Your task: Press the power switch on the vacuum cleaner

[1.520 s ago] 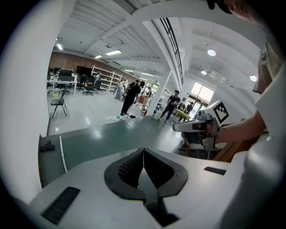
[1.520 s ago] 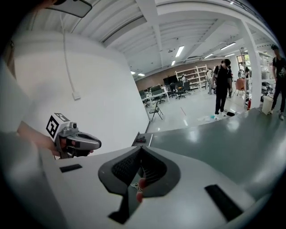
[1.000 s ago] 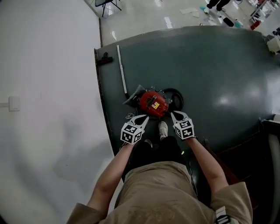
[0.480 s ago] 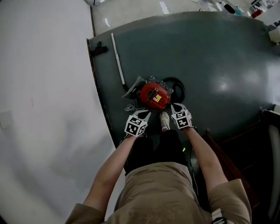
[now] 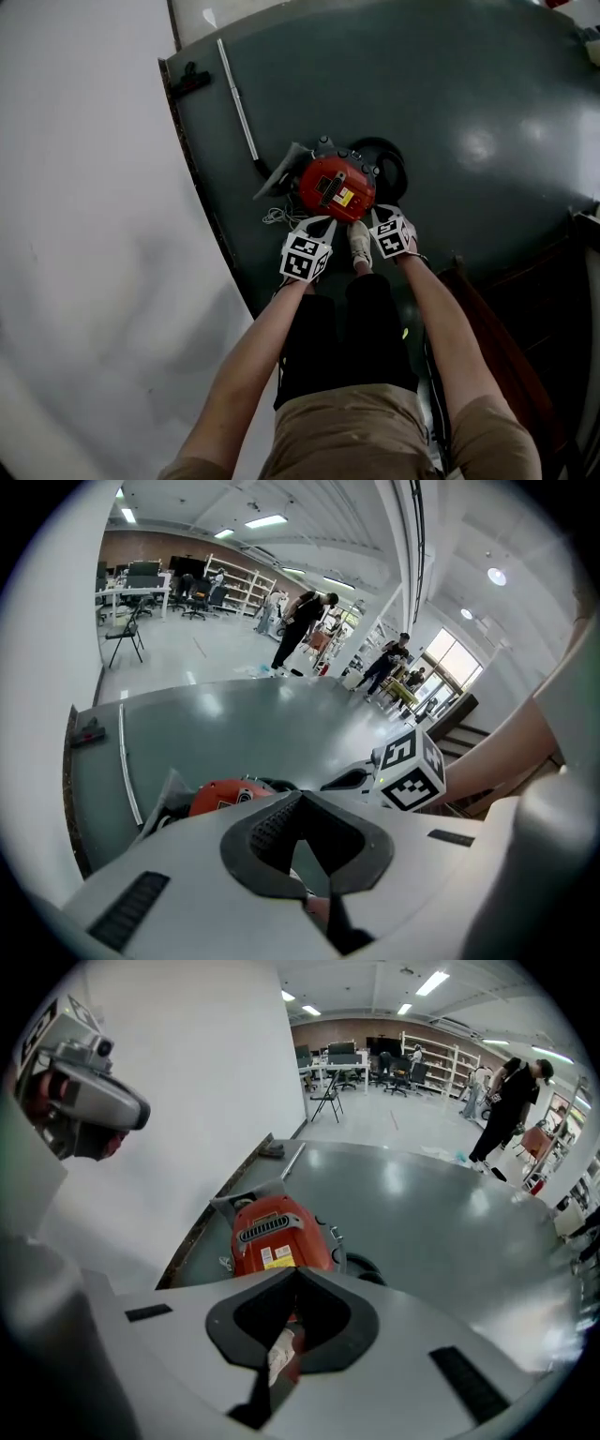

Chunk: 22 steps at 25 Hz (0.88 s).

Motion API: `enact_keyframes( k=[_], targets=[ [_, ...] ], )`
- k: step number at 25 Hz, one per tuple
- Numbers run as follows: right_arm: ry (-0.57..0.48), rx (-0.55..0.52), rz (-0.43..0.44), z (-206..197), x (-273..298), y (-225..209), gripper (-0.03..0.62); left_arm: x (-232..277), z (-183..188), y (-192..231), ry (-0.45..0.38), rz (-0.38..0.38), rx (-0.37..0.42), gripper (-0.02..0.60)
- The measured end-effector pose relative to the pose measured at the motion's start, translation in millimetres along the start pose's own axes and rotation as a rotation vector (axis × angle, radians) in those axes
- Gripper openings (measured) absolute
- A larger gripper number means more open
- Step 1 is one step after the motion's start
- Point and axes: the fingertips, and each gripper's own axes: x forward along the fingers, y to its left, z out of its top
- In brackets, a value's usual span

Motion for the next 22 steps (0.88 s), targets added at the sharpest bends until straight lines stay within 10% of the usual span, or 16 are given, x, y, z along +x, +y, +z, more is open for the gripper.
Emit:
enact_keyframes(
  k=[22],
  targets=[
    [0.125,-0.246,-0.024,-45,139,12,0.012,61,-54,58,0.050,0.057,0.095,0.005]
  ],
)
